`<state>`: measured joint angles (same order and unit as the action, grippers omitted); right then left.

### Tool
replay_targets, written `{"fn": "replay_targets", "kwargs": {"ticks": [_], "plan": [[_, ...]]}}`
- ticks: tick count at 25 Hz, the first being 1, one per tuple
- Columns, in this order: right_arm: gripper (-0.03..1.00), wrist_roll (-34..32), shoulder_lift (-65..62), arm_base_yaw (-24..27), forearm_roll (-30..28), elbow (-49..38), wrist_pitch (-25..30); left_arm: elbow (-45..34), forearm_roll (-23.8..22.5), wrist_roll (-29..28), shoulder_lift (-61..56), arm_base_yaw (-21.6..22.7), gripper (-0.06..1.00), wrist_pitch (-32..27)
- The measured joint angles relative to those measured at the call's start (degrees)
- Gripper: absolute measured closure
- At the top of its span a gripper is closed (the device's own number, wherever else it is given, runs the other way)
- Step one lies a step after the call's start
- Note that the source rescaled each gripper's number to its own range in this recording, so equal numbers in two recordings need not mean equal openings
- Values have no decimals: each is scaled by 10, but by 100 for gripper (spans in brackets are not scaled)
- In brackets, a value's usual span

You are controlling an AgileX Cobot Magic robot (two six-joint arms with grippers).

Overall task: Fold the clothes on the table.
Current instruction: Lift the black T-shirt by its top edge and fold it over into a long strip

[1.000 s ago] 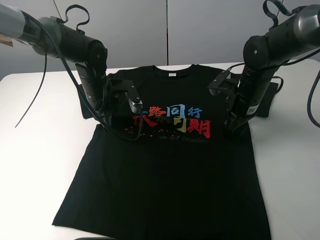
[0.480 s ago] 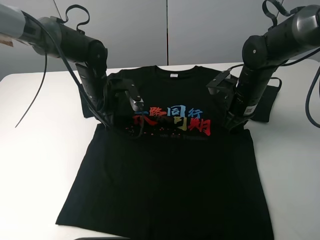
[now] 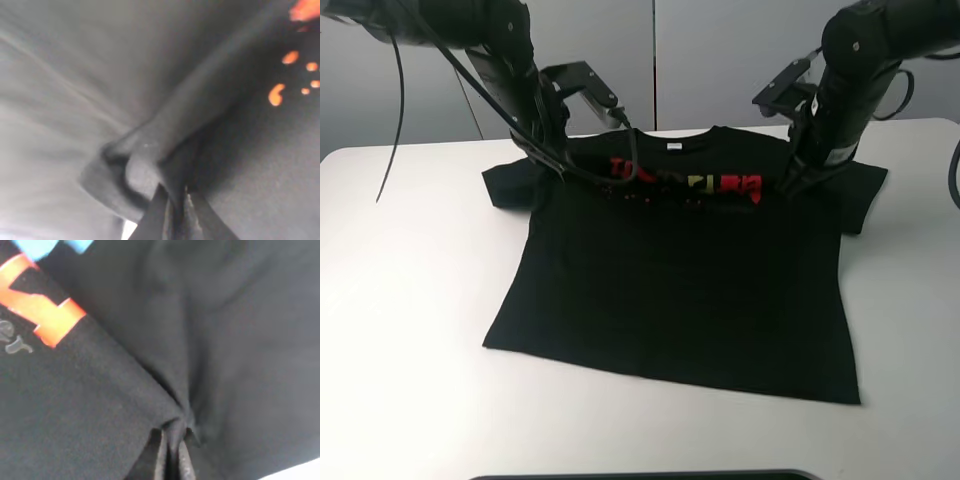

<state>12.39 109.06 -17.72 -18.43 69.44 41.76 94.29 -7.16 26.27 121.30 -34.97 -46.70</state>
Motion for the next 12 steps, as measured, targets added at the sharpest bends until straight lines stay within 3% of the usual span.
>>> {"fn": "replay_targets", "kwargs": {"ticks": [3, 8, 12], "plan": [[97, -6, -24, 0, -24, 53, 6, 40, -24, -1, -22, 0, 94, -2], [97, 2, -33, 0, -85, 165, 60, 117, -73, -17, -50, 0, 94, -11], [97, 38, -47, 0, -89, 221, 90, 176, -95, -31, -61, 0, 94, -35]]}}
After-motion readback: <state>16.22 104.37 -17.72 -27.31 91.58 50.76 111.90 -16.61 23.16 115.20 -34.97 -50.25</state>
